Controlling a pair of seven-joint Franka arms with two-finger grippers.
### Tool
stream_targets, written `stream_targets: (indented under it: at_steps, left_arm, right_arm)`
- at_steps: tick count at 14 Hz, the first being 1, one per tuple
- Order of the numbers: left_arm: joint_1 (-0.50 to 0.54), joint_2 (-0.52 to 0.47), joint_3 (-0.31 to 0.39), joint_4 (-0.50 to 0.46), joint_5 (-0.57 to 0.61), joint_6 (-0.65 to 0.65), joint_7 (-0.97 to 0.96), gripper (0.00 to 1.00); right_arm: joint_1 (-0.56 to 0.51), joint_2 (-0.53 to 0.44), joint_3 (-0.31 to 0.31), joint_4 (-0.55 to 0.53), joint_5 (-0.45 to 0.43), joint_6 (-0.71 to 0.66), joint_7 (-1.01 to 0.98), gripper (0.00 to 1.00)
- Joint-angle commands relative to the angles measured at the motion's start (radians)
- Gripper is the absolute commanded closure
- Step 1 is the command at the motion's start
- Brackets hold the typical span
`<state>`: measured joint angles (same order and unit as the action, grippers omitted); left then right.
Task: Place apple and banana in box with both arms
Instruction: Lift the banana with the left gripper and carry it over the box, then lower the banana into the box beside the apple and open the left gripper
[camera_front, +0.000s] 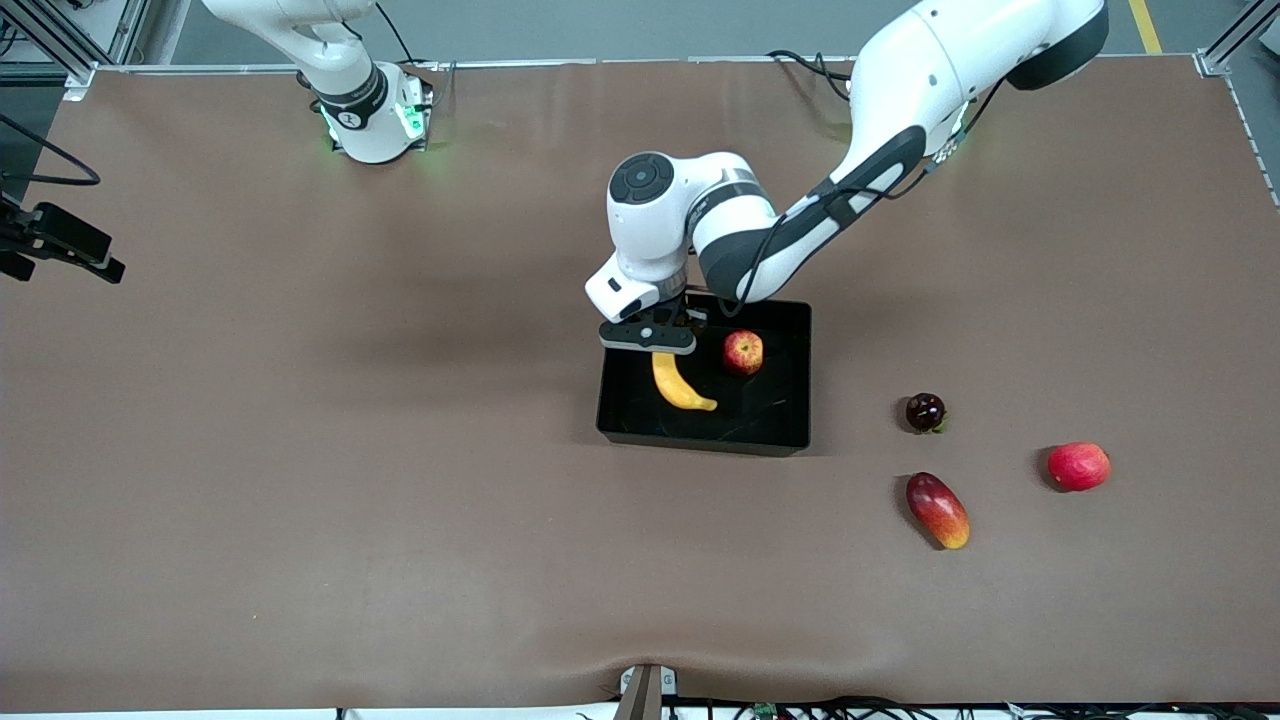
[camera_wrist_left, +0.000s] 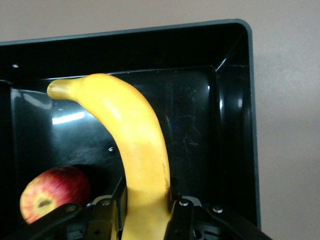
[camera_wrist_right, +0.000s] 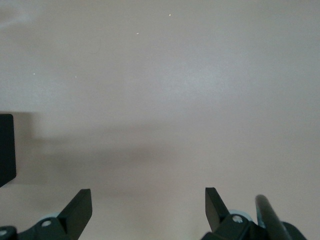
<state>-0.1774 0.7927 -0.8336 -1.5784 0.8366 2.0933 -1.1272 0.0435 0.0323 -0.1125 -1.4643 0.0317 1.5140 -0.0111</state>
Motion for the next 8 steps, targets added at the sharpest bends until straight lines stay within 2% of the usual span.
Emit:
stream_targets:
  at_steps: [1, 6, 8]
  left_arm:
    - [0.001, 0.031, 0.007, 0.015, 0.068, 0.046, -0.032, 1.00]
    - [-0.068, 0.046, 0.112, 0.017, 0.068, 0.160, -0.034, 1.00]
    - [-0.079, 0.059, 0.133, 0.017, 0.065, 0.181, -0.034, 1.00]
  right_arm:
    - [-0.013, 0.001, 0.010, 0.013, -0.006, -0.012, 0.010, 0.00]
    - [-0.022, 0.001, 0.010, 0.012, -0.004, -0.012, 0.010, 0.00]
    - [-0.027, 0.001, 0.010, 0.012, -0.001, -0.014, 0.010, 0.00]
